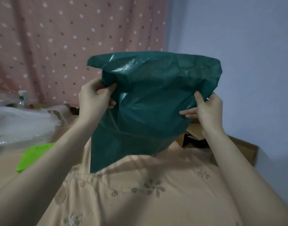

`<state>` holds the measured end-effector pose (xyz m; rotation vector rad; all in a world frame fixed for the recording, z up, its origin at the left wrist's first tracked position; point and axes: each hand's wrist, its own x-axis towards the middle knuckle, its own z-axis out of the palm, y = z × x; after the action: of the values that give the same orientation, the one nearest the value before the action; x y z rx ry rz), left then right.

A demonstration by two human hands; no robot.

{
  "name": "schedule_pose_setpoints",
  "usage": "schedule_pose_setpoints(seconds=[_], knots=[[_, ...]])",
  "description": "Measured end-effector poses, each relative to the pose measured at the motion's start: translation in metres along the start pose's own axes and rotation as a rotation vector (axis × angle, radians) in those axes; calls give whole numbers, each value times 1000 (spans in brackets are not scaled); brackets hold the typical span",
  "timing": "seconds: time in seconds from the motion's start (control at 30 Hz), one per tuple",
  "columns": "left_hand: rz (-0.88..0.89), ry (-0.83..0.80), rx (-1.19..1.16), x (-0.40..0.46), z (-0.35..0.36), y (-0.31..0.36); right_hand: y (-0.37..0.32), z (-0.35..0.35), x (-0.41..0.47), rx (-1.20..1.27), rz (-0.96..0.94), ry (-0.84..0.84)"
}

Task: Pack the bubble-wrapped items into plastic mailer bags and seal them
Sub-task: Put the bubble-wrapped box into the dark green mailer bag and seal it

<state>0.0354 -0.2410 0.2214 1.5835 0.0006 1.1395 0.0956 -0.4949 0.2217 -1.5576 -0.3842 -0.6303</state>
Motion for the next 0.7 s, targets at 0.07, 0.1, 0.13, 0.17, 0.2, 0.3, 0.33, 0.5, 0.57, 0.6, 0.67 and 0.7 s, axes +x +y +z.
schedule_pose_setpoints(seconds=[0.07,0.1,0.13,0.17,0.2,0.3,0.33,0.5,0.57,0.6,0.67,0.7], knots=[[50,9,20,4,1,6,-5,-1,6,-3,-8,30],[82,29,32,6,1,9,-6,-2,9,0,-16,40],[106,62,54,7,2,11,-6,-3,11,5,-19,46],[126,89,78,8,2,13,-7,-3,14,8,-27,41],[123,89,111,9,2,14,-8,-4,16,3,-28,16],[-37,-107,155,13,4,15,-8,-3,21,-48,42,-139],[-72,-126,99,14,5,17,-8,-3,22,-21,27,-120],[31,17,-98,21,7,27,-19,-1,27,47,-100,38],[-51,-51,-118,27,8,28,-22,1,33,42,-26,-55],[-52,-51,-136,30,7,28,-25,2,35,52,-23,-49],[27,-4,-127,33,7,33,-33,-1,38,78,-65,17],[75,19,-83,33,7,35,-37,-2,40,73,-78,25]])
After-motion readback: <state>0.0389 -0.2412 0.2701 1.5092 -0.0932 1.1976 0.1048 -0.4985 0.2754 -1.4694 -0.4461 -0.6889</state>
